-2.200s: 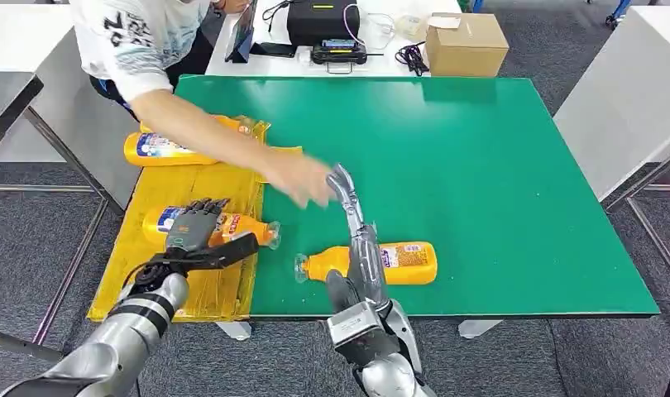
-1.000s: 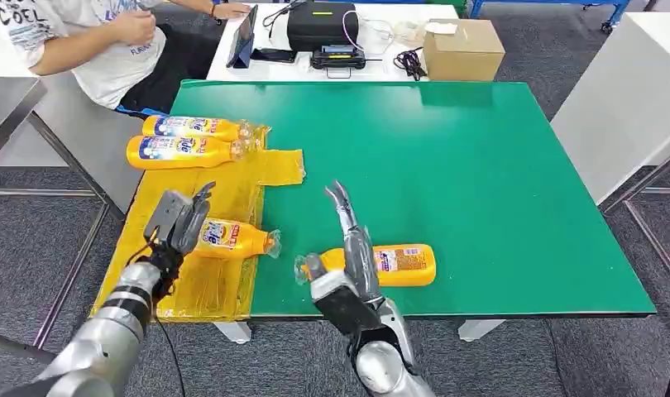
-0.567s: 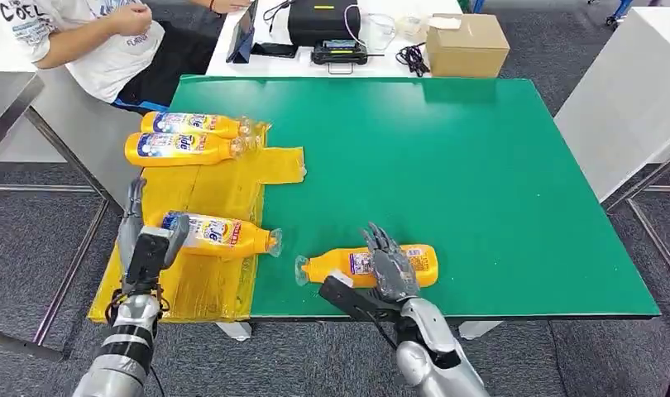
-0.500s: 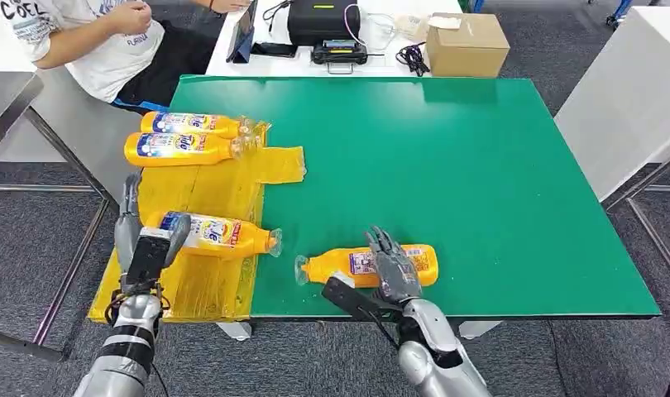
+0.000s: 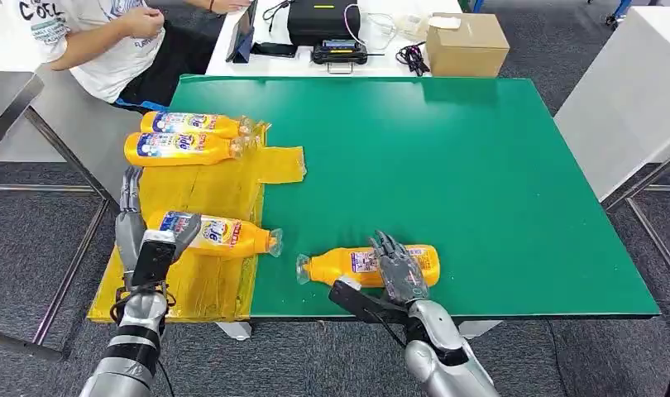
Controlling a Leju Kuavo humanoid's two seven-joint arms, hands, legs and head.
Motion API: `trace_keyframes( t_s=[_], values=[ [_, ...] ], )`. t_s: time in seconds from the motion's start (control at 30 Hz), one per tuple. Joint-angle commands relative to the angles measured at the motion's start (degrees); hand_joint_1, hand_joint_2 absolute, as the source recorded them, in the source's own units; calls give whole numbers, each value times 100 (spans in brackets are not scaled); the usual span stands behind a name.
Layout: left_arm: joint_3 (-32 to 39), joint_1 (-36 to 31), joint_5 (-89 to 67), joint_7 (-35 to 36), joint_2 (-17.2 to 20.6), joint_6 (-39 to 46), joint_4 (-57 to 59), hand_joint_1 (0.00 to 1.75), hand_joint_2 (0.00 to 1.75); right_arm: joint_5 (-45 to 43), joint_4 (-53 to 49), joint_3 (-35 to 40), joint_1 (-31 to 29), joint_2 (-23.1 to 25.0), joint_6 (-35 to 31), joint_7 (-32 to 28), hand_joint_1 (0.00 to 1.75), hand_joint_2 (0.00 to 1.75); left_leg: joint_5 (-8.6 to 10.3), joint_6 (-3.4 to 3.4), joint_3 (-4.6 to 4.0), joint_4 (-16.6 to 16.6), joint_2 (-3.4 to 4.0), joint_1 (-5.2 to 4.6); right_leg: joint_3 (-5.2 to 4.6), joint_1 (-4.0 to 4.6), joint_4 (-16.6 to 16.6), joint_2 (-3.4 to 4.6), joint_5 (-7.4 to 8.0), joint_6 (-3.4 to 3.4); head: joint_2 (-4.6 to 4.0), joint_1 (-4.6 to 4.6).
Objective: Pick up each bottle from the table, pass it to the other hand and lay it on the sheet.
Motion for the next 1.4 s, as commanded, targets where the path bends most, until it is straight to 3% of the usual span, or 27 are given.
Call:
trace_keyframes(
  t_s=[0.03,0.17,0.37,0.7,0.8,0.9,1.07,1.17,1.3,1.33,1.37,1.4],
  values=[
    [-403,-361,-166,61,49,-116,716,0,175,338,832,236,-678,-332,248,195,0,175,1,-5,10,-3,-3,1,12,1,-3,-5,-1,-6,0,-2],
    [-404,-364,-137,66,47,-176,739,0,175,318,860,257,-791,-357,332,142,0,175,-4,-7,17,-3,4,4,20,5,-5,-1,-1,-9,0,-2],
    [-439,-522,-102,55,-7,-261,1003,0,175,141,1157,412,-1421,-421,727,43,0,175,-5,-7,12,4,9,3,13,5,1,4,0,-7,0,-2],
    [-467,-540,-94,46,-14,-286,1087,0,175,-91,1143,520,-1517,-494,849,9,0,175,-7,-7,12,3,8,4,14,6,1,3,-2,-8,0,-2],
    [-493,-622,-46,-17,-36,-266,1237,0,175,-513,1338,673,-1631,-605,1215,-98,0,175,-6,-8,9,4,4,4,11,5,2,-1,-3,-7,0,-2],
    [-687,-893,-16,-120,-77,-303,1619,0,175,-1326,2085,1020,-1980,-889,1993,-469,0,175,-3,-6,6,3,-4,3,12,5,-1,-9,-2,-6,0,-2],
    [-897,-1164,148,-140,-115,-230,1879,0,175,-1947,2567,1477,-2240,-1200,2505,-843,0,175,0,-7,22,1,-8,10,31,12,-11,-18,2,-6,0,0],
    [-1017,-1252,268,-140,-170,-317,1940,0,175,-2446,2640,1624,-2371,-1501,3018,-1087,0,175,2,-3,21,3,-11,5,29,7,-8,-17,5,2,0,-7],
    [-1206,-1248,496,-140,-200,-261,1946,0,175,-2929,2385,2028,-2542,-1899,3150,-912,0,175,1,-6,47,3,-23,5,61,8,-11,-27,2,-1,0,-2],
    [-1198,-1249,570,-140,-204,-310,1938,0,175,-2986,2297,2099,-2557,-1974,3211,-908,3,175,3,-4,44,3,-23,5,58,7,-12,-25,4,1,0,0],
    [-1261,-1234,592,-140,-196,-286,1897,0,175,-3098,2134,2202,-2575,-2118,3236,-856,40,175,1,-6,49,4,-25,7,66,9,-12,-29,2,-2,0,-4],
    [-1275,-1226,647,-140,-197,-287,1890,0,175,-3116,1997,2300,-2582,-2218,3177,-779,138,175,1,-5,50,5,-26,5,67,7,-12,-28,2,0,0,-2]
  ],
)
